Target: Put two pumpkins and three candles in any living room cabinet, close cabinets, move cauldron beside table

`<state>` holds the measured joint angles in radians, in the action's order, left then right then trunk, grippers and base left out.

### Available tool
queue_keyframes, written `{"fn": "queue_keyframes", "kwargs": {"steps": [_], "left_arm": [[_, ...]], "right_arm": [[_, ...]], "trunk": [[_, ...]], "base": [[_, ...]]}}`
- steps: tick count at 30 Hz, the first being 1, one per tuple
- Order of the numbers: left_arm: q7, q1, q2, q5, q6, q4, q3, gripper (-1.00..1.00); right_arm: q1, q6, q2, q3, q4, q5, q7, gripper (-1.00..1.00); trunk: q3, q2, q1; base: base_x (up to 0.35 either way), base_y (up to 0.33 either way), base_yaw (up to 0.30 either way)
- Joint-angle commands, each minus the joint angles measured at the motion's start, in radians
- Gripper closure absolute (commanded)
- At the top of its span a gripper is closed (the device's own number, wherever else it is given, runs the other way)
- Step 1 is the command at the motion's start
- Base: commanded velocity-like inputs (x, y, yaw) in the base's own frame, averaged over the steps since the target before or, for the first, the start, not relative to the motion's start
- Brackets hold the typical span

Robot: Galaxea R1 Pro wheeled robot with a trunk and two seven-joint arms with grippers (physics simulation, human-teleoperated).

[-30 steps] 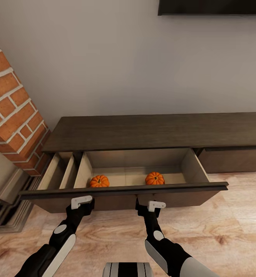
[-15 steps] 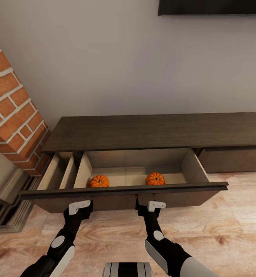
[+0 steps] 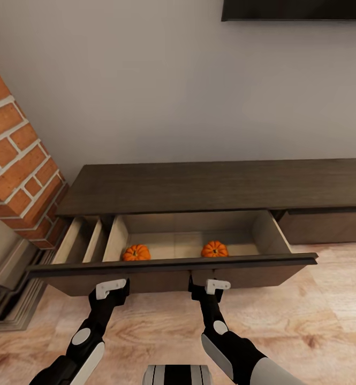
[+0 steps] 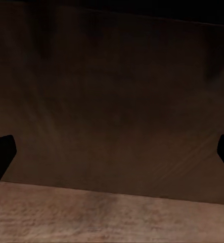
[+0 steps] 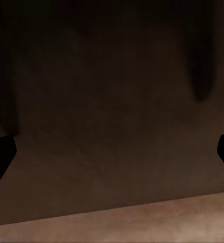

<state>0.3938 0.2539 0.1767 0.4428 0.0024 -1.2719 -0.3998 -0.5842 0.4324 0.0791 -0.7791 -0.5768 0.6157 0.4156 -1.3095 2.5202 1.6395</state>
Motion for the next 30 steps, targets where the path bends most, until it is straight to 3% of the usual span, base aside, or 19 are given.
{"fn": "queue_keyframes", "kwargs": {"steps": [1, 30], "left_arm": [[0.008, 0.001, 0.002, 0.007, 0.000, -0.001, -0.004, -1.00], [0.008, 0.001, 0.004, 0.007, -0.001, -0.001, -0.002, -1.00]], "right_arm": [[-0.002, 0.007, -0.001, -0.008, 0.000, 0.010, 0.006, -1.00], [-0.002, 0.006, -0.001, -0.008, 0.000, 0.009, 0.006, -1.00]], "trunk": [[-0.001, 0.000, 0.000], [-0.001, 0.000, 0.000]], "base": [[0.123, 0.000, 0.000], [0.145, 0.007, 0.000]]}}
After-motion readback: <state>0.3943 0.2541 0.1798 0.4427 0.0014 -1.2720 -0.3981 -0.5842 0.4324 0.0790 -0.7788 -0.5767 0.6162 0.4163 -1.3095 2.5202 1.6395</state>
